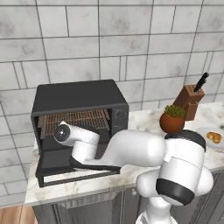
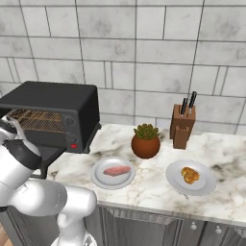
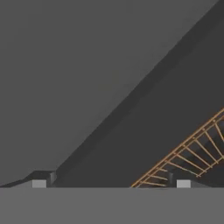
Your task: Open the toaster oven door. Place the bread on the bottom rack in the toaster oven and place the steak on the top rack.
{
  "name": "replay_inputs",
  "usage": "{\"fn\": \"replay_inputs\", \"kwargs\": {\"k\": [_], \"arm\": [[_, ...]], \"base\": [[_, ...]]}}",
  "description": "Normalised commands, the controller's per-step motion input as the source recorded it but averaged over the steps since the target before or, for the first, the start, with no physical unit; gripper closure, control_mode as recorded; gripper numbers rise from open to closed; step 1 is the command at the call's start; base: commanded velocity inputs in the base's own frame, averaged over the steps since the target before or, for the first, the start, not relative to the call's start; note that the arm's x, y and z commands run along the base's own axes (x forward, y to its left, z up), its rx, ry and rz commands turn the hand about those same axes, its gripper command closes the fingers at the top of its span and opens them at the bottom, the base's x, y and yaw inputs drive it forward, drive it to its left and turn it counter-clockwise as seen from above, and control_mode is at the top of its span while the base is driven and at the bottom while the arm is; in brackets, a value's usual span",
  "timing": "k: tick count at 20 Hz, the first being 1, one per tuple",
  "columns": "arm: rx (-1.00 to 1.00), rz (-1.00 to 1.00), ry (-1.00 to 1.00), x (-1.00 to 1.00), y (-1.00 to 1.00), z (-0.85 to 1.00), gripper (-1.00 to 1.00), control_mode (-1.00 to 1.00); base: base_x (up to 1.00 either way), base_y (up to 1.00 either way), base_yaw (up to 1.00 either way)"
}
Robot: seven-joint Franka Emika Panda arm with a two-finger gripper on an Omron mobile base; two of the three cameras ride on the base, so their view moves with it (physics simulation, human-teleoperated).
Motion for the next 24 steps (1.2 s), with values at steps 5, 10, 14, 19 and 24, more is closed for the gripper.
{"fn": "replay_inputs", "kwargs": {"k": [5, 10, 14, 19, 24], "arm": [[0.01, -0.14, 0.00, 0.53, 0.07, 0.08, -1.00, -1.00], [0.00, -0.12, 0.00, 0.12, 0.16, -0.11, -1.00, -1.00], [0.00, -0.09, -0.01, 0.06, 0.04, -0.20, -1.00, -1.00], [0.00, -0.08, -0.01, 0.23, 0.00, -0.04, -1.00, -1.00], [0.00, -0.02, 0.00, 0.43, 0.00, -0.08, -1.00, -1.00]], "base": [[0.00, 0.00, 0.00], [0.00, 0.00, 0.00], [0.00, 0.00, 0.00], [0.00, 0.00, 0.00], [0.00, 0.00, 0.00]]}}
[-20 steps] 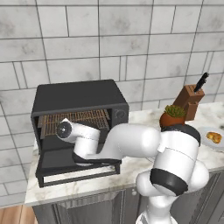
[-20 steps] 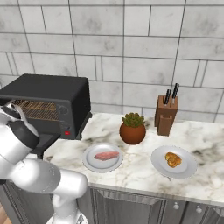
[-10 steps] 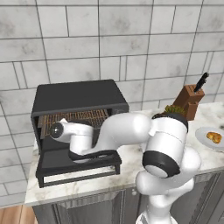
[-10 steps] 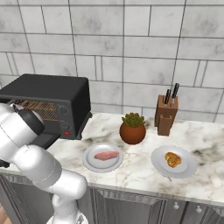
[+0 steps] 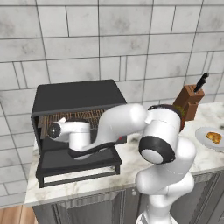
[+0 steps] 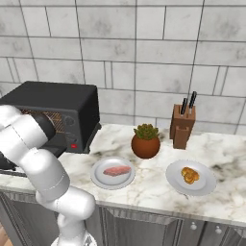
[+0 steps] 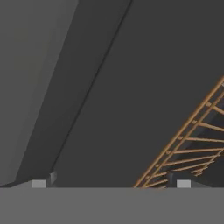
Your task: Open the toaster oven door. Place the bread on the bottom rack in the toaster oven and place the steak on the top rack.
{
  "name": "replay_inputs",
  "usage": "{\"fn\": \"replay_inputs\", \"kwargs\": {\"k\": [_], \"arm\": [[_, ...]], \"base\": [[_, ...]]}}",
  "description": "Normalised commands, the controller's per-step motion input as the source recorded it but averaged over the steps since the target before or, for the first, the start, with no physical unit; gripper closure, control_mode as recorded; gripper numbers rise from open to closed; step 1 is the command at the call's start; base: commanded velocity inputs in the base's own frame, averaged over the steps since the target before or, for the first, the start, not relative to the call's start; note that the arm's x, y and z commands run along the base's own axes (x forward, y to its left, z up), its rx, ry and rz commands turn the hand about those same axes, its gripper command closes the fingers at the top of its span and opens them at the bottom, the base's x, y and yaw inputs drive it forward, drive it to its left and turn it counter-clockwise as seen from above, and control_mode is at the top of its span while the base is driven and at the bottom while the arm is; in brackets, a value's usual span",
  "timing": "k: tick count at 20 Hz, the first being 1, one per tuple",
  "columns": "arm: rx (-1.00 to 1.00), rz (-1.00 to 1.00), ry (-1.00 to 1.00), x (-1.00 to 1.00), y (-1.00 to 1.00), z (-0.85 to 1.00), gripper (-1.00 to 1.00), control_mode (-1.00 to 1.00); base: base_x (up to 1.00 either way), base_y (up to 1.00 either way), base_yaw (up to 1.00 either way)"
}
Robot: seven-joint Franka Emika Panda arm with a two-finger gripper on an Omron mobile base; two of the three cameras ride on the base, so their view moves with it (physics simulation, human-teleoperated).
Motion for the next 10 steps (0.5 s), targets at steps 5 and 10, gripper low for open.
{"fn": "replay_inputs", "kwargs": {"k": [5, 10], "arm": [[0.00, 0.00, -0.01, 0.56, 0.00, -0.12, -1.00, -1.00], [0.00, 0.00, -0.02, 0.71, 0.00, -0.02, -1.00, -1.00]], "base": [[0.00, 0.00, 0.00], [0.00, 0.00, 0.00]]}}
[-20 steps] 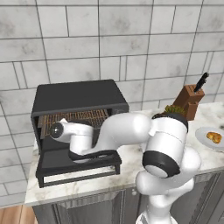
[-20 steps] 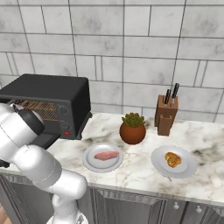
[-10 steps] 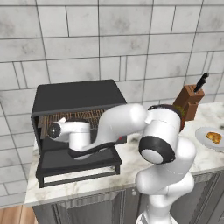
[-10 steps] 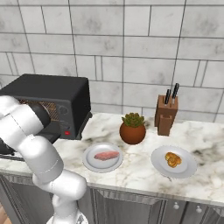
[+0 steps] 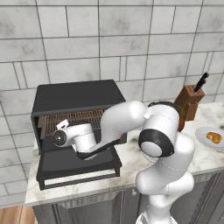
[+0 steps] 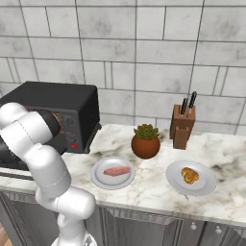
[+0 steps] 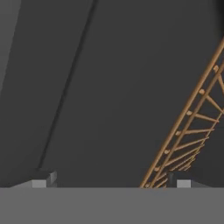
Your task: Open the toaster oven door. Place the bread on the bottom rack in the toaster oven and place the steak on the top rack.
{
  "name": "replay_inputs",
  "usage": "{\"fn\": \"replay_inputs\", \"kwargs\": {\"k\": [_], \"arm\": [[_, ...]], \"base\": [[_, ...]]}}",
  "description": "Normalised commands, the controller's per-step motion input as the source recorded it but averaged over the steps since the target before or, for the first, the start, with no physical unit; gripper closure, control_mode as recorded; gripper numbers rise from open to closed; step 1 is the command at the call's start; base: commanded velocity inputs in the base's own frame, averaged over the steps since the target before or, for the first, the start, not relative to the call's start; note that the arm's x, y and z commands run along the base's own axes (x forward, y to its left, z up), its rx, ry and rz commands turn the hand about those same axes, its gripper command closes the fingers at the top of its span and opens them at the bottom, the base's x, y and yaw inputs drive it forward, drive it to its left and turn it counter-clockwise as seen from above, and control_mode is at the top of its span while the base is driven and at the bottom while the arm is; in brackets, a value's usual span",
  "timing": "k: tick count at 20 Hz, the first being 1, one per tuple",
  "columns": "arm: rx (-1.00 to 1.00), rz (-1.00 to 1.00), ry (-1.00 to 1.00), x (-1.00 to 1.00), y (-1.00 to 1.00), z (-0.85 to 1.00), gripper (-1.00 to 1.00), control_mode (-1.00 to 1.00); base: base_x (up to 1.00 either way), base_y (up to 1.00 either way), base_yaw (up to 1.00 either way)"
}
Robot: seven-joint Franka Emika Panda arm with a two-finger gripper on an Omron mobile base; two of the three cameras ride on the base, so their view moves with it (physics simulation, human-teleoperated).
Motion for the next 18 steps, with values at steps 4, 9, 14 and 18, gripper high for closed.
{"fn": "replay_inputs", "kwargs": {"k": [4, 9, 14, 18], "arm": [[0.00, 0.00, -0.04, 0.66, 0.00, -0.17, -1.00, -1.00], [0.00, 0.00, -0.01, 0.76, 0.00, -0.08, -1.00, -1.00], [-0.18, 0.02, -0.12, 0.18, 0.00, -0.09, -1.00, -1.00], [-0.43, 0.00, -0.10, 0.00, 0.00, 0.00, -1.00, -1.00]], "base": [[0.00, 0.00, 0.00], [0.00, 0.00, 0.00], [0.00, 0.00, 0.00], [0.00, 0.00, 0.00]]}}
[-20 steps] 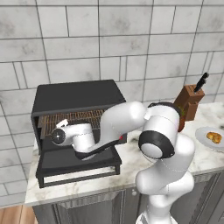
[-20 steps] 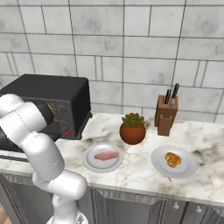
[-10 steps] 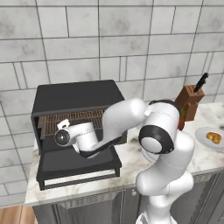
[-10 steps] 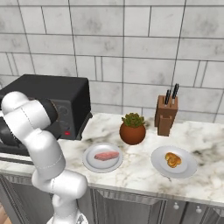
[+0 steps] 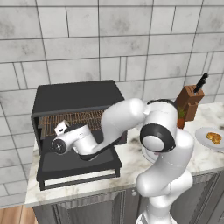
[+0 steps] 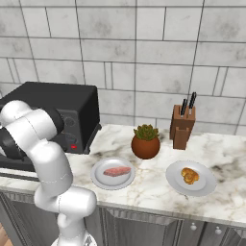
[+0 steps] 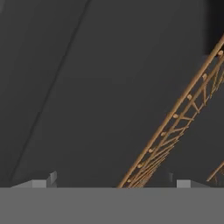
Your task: Open the toaster oven door. Place the bread on the bottom rack in the toaster oven and place the steak on the top rack.
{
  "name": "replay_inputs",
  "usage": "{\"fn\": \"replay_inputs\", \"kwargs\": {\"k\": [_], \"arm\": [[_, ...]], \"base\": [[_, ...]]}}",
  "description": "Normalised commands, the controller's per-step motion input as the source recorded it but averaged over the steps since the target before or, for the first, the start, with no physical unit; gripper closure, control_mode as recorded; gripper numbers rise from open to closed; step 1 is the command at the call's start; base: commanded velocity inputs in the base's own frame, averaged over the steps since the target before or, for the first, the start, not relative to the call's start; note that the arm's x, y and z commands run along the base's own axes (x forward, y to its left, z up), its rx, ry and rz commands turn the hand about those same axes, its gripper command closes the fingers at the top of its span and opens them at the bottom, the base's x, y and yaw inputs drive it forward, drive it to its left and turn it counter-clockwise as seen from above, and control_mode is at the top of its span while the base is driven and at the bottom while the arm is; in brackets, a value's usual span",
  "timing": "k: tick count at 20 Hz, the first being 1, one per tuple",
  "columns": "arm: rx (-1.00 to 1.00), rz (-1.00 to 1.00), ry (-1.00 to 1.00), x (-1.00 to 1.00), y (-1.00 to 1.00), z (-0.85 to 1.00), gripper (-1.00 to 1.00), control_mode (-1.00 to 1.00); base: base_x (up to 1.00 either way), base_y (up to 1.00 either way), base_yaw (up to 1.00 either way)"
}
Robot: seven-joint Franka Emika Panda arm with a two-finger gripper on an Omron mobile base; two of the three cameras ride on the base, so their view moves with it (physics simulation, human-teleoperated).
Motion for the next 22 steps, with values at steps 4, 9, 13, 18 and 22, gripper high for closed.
{"fn": "replay_inputs", "kwargs": {"k": [4, 9, 13, 18, 22], "arm": [[-0.56, 0.00, 0.10, 0.19, 0.00, 0.00, -1.00, -1.00], [-0.45, 0.00, 0.22, 0.59, 0.00, 0.01, -1.00, -1.00], [-0.19, 0.00, 0.10, 0.63, 0.00, -0.12, -1.00, -1.00], [-0.08, 0.00, 0.10, 0.40, 0.00, -0.35, 1.00, -1.00], [-0.06, 0.02, 0.18, -0.01, -0.03, -0.22, 1.00, -1.00]], "base": [[0.00, 0.00, 0.00], [0.00, 0.00, 0.00], [0.00, 0.00, 0.00], [0.00, 0.00, 0.00], [0.00, 0.00, 0.00]]}}
